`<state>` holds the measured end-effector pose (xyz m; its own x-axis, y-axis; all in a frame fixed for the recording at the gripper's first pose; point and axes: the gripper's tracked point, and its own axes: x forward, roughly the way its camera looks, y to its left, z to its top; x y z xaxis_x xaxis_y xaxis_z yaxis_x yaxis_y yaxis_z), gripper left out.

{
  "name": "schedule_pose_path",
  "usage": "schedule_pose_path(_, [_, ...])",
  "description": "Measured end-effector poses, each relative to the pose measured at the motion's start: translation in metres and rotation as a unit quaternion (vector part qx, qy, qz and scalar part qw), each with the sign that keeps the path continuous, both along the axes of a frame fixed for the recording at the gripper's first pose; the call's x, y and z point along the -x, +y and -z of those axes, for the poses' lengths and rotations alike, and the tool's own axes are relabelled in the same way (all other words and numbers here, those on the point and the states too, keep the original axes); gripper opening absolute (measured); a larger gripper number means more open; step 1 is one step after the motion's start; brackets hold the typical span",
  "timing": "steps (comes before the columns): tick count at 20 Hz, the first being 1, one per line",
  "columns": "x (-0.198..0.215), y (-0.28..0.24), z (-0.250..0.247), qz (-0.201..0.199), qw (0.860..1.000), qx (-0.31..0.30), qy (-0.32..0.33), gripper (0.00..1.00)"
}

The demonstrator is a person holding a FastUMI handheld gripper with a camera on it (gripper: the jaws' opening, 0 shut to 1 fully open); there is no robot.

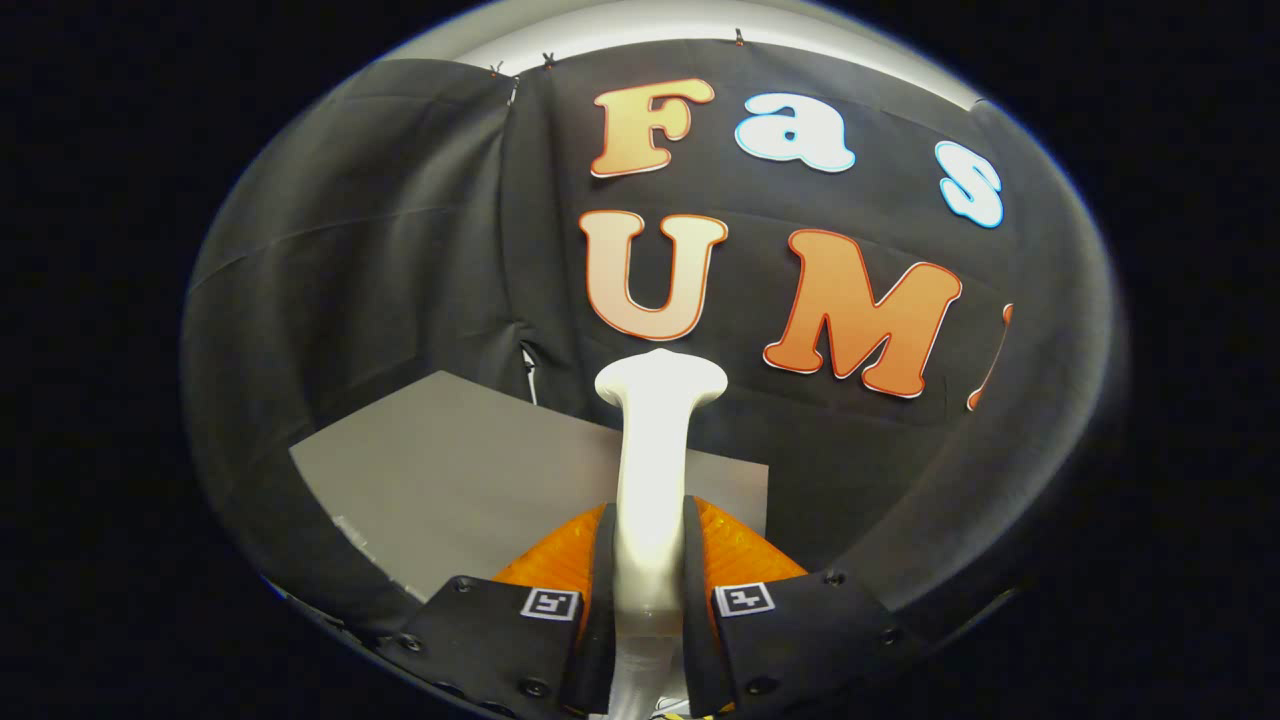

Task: Iron the clothes twice with a garment steamer, once on the left side and once on the right side.

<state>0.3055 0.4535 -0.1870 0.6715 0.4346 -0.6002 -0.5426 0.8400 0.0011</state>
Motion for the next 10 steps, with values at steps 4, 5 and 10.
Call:
schedule_pose_path(4, [0.056, -0.014, -0.042, -0.026, 0.998, -0.041, -0.028, 0.36])
schedule_pose_path(5, [0.069, -0.017, -0.055, -0.032, 0.997, -0.052, -0.038, 0.36])
schedule_pose_path(10, [0.116, -0.042, -0.106, -0.049, 0.991, -0.099, -0.079, 0.35])
